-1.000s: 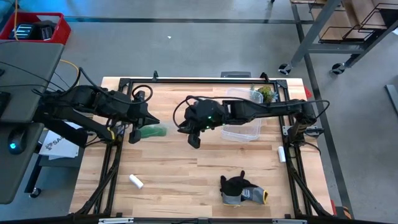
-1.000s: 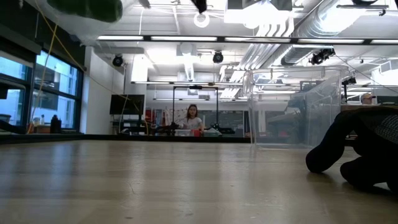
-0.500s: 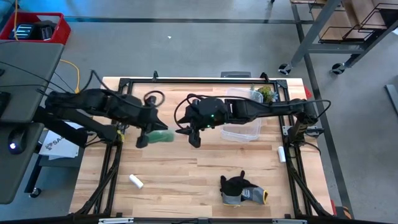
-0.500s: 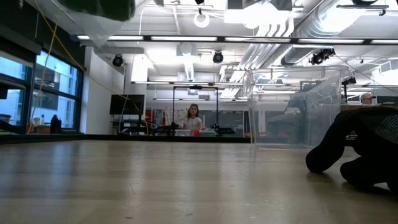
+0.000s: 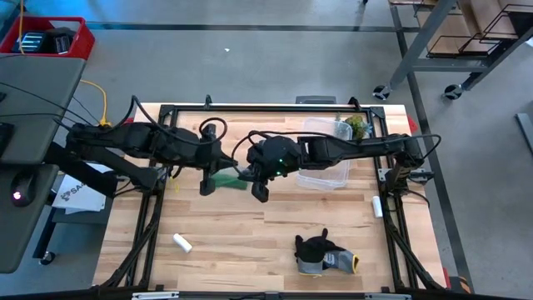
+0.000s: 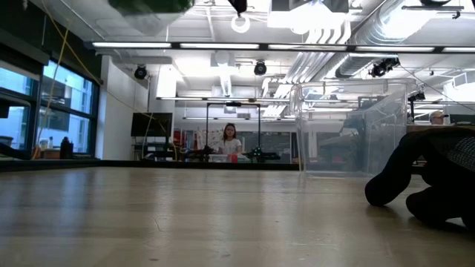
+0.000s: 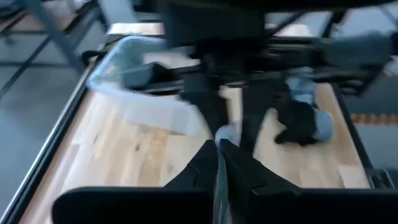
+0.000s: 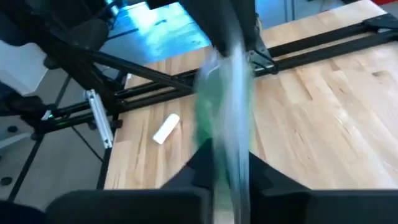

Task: Roll bandage
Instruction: Put the transparent zip bag into the transparent bin

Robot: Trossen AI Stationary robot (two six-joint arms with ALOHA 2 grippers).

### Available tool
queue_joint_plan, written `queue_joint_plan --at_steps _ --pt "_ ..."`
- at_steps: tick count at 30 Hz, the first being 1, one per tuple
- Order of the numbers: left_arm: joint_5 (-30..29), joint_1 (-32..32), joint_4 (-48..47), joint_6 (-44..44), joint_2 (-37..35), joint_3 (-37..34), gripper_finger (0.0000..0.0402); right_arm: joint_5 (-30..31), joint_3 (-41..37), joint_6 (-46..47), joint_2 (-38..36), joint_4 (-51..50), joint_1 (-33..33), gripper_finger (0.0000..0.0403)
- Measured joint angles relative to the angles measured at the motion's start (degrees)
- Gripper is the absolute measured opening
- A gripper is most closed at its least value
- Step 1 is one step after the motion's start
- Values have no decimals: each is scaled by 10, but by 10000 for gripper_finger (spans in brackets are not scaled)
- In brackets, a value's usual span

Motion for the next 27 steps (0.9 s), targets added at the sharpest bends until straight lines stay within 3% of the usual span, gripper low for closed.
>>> queue_joint_plan --at_steps 5,12,19,25,27 --pt "-23 4 -10 -38 -5 0 49 58 0 31 -1 -46 4 3" --pt "25 3 -49 -78 -37 0 141 109 0 139 -19 -244 3 0" --pt "-18 2 -93 -108 -109 -1 200 222 0 329 -100 -449 3 0" --pt "-64 2 -30 -98 -190 -49 209 302 0 567 -165 -627 -2 0" --pt "-73 2 -5 -95 -210 -72 209 315 -14 617 -173 -617 -6 0"
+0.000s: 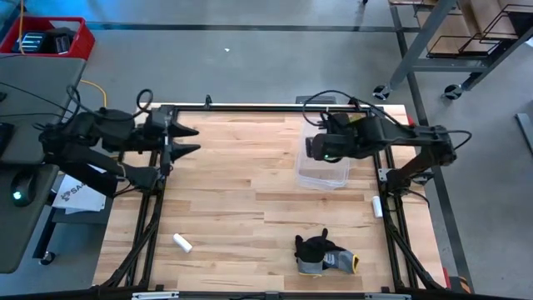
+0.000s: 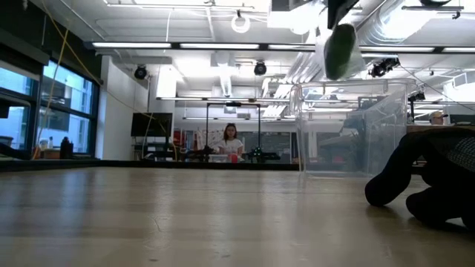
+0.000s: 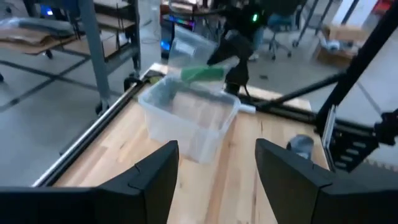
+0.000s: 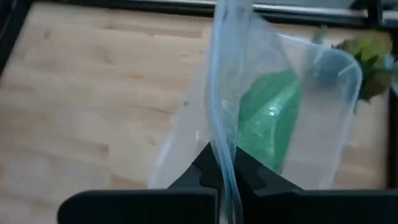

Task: Roll bandage
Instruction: Put the transparent zip bag into the transparent bin

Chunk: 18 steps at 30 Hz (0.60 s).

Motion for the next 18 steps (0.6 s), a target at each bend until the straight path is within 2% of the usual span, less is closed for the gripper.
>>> queue_joint_plan --at_steps 3,5,12,15,18 --pt "-3 0 26 -8 -19 -32 210 4 -38 45 -5 51 -15 0" --pt "-4 0 36 -11 -25 -49 210 -23 -69 64 -1 52 -26 0" --pt "11 0 36 -33 -28 -64 210 -41 -191 264 5 57 -29 0" --pt "14 0 36 -34 -27 -64 210 -57 -203 263 4 66 -30 12" --pt "10 0 41 -17 -27 -64 210 -78 -203 220 3 79 -29 50"
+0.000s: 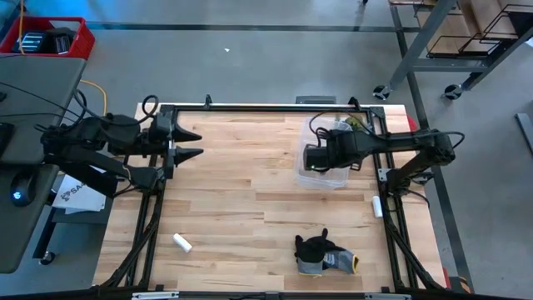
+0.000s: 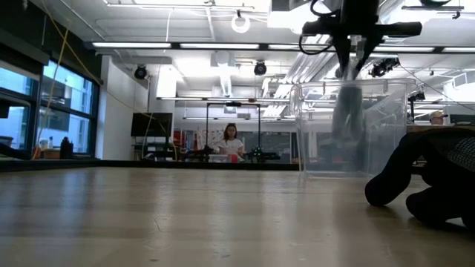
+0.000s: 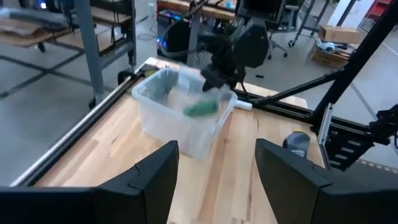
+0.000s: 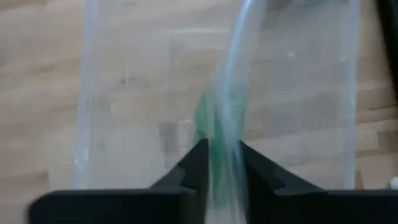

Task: Roll bandage
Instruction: Put the transparent zip bag into the transparent bin, then move the transparent bin to the center of the table

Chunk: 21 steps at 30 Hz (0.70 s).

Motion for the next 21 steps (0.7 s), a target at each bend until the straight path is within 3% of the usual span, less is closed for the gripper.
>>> queue_joint_plan --at_steps 7,12,16,21 --pt "-2 0 30 19 0 0 210 6 3 -32 0 -13 -3 180" --pt "-2 0 30 16 1 0 210 57 64 -56 -10 -89 -49 210" --pt "-5 0 30 8 4 0 210 79 63 -120 -37 -88 -140 173" --pt "2 0 19 -27 14 0 210 68 27 -219 -39 -89 -243 21"
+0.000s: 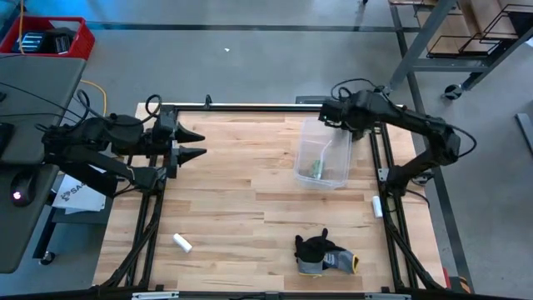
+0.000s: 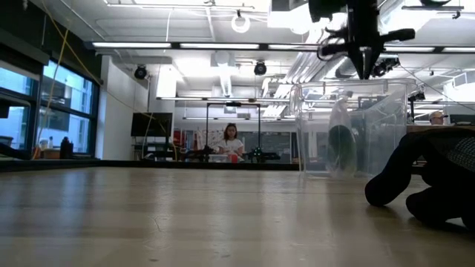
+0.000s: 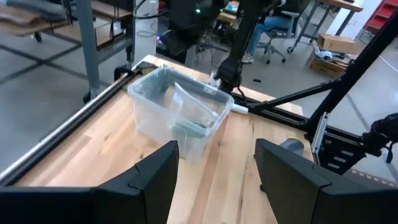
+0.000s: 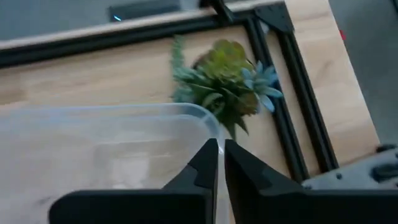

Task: Roll bandage
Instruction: Move the transparent bin to the center of the table

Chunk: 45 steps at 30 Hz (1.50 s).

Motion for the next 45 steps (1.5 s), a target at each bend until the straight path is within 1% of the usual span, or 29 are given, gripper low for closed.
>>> queue_joint_plan --at_steps 2,5,8,11,14,16,18,20,22,24,28,30,32,34,36,39,43,45 --pt "2 0 -5 -13 3 0 210 -16 -17 -3 0 2 -26 18" --pt "3 0 -13 -36 8 0 210 -41 -53 -36 0 2 -48 5" --pt "-2 0 -9 -40 15 0 210 -65 -95 -50 0 3 -53 5" --pt "-8 0 -7 -40 22 0 210 -89 -147 -76 0 36 -53 1" --pt "-8 0 -7 -39 29 0 210 -96 -180 -105 0 93 -53 1" --pt "-8 0 -7 -39 31 0 210 -78 -182 -138 0 129 -53 0" --pt "-8 0 -7 -40 31 0 210 -55 -180 -185 0 167 -55 0" --pt "-9 0 -7 -39 32 0 210 -54 -180 -248 0 211 -63 0" --pt "-9 0 -7 -39 32 0 210 -71 -181 -318 5 266 -69 0" --pt "-9 0 -7 -41 32 0 210 -104 -181 -372 20 326 -75 0" --pt "0 0 -7 -64 31 0 210 -188 -180 -425 65 447 -75 0" --pt "22 -3 -7 -68 28 0 210 -206 -168 -440 90 495 -65 0" --pt "52 -12 -8 -69 25 0 210 -208 -147 -463 115 523 -51 0" --pt "82 -24 -15 -70 21 0 209 -218 -119 -506 137 541 -36 0" --pt "103 -40 -29 -71 16 0 209 -247 -84 -563 156 557 -21 0" --pt "106 -67 -54 -83 9 0 209 -280 -34 -628 189 555 4 0" --pt "106 -105 -76 -96 0 0 209 -327 22 -675 232 552 44 0" --pt "104 -124 -83 -106 -7 -8 209 -339 49 -693 251 553 65 0"
